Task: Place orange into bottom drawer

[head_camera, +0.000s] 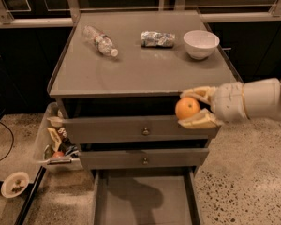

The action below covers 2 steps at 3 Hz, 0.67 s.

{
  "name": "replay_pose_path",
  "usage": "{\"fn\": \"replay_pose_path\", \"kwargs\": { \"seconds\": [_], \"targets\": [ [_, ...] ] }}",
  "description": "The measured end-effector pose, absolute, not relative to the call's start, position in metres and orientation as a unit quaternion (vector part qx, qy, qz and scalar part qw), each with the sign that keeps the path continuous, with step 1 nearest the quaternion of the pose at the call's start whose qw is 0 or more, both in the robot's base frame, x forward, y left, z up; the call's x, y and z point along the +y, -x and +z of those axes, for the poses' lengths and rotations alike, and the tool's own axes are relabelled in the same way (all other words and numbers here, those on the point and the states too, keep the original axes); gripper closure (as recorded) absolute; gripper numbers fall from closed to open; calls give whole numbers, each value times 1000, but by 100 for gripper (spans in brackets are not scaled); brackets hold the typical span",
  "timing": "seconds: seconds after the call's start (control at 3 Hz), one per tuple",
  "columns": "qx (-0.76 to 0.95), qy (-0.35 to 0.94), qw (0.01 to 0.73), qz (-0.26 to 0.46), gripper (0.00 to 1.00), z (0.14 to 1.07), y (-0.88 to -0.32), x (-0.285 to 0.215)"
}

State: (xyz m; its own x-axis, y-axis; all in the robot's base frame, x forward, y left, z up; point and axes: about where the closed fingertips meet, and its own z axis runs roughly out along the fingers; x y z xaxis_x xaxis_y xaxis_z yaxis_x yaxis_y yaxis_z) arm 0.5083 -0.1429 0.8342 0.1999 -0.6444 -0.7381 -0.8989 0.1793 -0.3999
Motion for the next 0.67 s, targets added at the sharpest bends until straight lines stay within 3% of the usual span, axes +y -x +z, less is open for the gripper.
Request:
{"fn": "replay_pose_path", "kwargs": {
  "seconds": [0.33,0.67],
  "targets": [
    [672,595,418,136,100,793,-477,-204],
    [672,595,418,136,100,793,-477,-204]
  ]
}}
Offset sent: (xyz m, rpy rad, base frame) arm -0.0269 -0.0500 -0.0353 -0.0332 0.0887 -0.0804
